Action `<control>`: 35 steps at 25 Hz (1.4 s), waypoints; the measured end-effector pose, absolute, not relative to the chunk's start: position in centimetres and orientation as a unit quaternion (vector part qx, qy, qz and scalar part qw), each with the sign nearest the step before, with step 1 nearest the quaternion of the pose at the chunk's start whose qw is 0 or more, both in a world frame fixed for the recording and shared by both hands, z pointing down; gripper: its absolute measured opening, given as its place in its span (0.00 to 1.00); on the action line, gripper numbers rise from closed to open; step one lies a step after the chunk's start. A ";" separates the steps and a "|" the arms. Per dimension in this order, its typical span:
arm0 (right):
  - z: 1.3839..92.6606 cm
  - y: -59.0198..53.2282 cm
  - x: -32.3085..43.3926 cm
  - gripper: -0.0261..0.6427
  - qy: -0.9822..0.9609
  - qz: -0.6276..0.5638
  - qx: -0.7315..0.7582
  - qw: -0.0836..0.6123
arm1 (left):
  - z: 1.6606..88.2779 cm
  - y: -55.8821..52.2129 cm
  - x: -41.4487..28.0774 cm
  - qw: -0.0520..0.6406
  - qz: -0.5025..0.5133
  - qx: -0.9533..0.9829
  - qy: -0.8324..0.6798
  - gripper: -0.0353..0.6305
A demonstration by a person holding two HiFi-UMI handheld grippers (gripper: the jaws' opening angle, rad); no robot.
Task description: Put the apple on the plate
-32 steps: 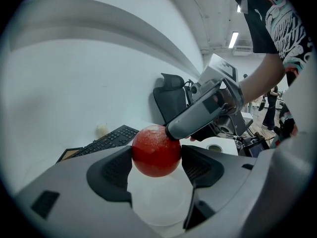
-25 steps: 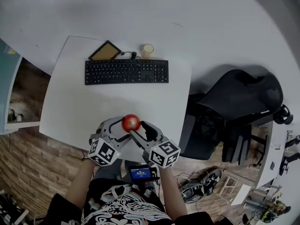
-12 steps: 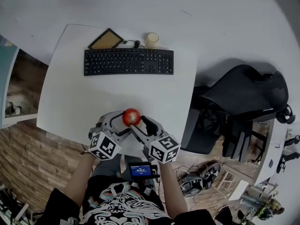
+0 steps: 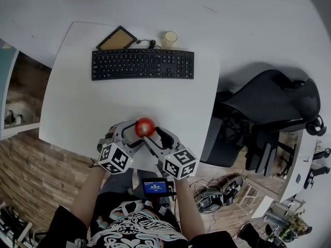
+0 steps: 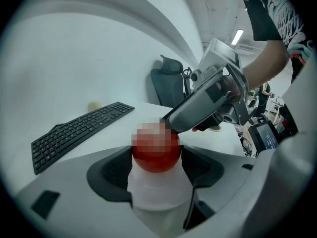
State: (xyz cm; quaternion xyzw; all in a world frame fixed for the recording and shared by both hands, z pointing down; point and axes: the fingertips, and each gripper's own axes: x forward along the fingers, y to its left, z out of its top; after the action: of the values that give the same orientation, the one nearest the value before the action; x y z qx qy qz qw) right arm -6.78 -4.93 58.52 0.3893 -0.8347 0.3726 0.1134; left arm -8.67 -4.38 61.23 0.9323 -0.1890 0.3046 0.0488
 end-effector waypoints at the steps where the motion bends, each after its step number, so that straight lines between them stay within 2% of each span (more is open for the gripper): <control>1: 58.6 -4.9 -6.8 0.44 -0.834 0.374 0.389 0.114 | 61.2 -4.3 -8.7 0.049 0.302 0.933 -0.189 0.52; 20: 58.9 -4.8 -7.0 0.44 -0.834 0.352 0.399 0.145 | 60.3 -4.4 -9.0 0.073 0.270 0.940 -0.197 0.52; 35: 57.6 -4.8 -5.9 0.44 -0.834 0.337 0.416 0.133 | 59.3 -4.8 -9.4 0.086 0.250 0.941 -0.212 0.52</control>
State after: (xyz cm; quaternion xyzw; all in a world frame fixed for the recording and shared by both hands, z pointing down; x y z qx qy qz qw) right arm -5.93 -4.76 57.64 0.4157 -0.8343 0.3369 0.1330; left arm -9.39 -4.84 59.31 0.9409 -0.2118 0.2499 0.0864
